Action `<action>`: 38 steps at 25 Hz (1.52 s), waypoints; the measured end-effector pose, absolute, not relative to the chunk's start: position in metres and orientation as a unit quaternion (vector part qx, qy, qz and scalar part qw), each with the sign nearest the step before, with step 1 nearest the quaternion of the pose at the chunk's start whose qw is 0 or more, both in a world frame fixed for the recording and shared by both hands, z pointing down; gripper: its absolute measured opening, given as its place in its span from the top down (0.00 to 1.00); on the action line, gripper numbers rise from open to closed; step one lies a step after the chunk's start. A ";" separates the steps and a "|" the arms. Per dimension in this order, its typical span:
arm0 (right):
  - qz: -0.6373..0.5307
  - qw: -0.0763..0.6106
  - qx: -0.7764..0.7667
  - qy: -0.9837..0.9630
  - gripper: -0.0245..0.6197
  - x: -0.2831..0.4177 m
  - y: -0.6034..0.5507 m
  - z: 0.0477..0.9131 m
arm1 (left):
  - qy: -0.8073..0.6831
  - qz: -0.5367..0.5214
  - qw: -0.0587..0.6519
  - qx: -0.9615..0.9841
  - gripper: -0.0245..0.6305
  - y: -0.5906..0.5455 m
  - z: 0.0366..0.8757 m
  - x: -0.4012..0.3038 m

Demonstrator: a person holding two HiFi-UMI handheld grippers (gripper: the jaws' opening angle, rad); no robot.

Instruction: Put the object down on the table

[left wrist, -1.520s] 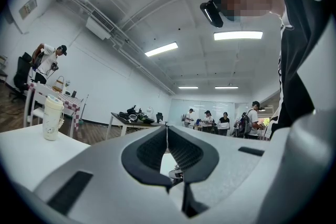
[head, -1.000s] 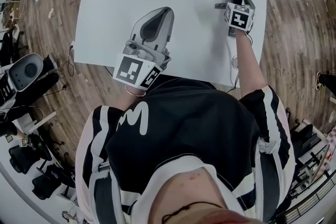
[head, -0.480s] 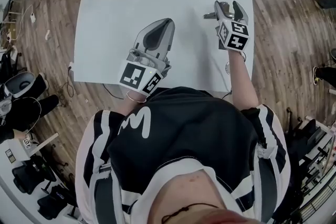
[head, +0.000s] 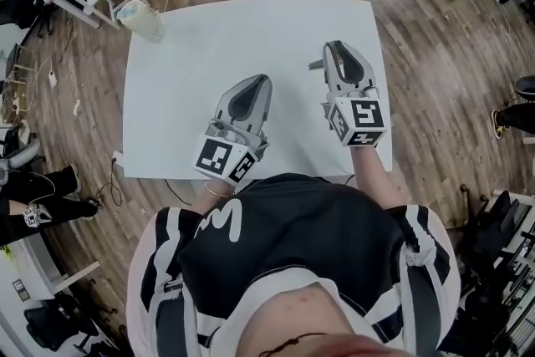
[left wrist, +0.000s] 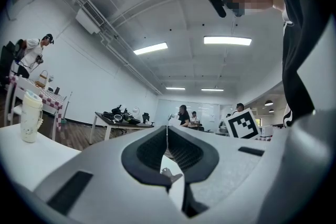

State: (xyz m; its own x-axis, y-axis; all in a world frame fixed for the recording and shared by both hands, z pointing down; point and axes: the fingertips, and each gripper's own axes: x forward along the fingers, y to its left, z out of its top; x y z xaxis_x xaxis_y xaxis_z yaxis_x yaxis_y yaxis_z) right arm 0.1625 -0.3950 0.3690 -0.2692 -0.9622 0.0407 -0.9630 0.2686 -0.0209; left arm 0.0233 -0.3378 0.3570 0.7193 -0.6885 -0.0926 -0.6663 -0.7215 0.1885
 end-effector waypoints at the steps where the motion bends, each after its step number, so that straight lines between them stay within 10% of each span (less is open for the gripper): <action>1: 0.018 0.005 0.601 -0.799 0.85 0.158 -0.390 0.364 | -0.364 -0.078 0.071 0.925 0.95 -0.336 0.357 0.023; 38: 0.002 -0.050 0.597 -0.800 0.91 0.132 -0.263 0.324 | -0.312 -0.089 0.044 0.945 0.95 -0.255 0.338 0.050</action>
State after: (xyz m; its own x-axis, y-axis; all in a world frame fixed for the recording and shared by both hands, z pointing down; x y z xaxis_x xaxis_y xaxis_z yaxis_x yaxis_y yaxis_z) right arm 0.1318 -0.2627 0.3241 -0.2813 -0.9565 -0.0775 -0.9560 0.2863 -0.0636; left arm 0.0497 -0.2552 0.3383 0.7898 -0.5970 -0.1409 -0.5812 -0.8018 0.1394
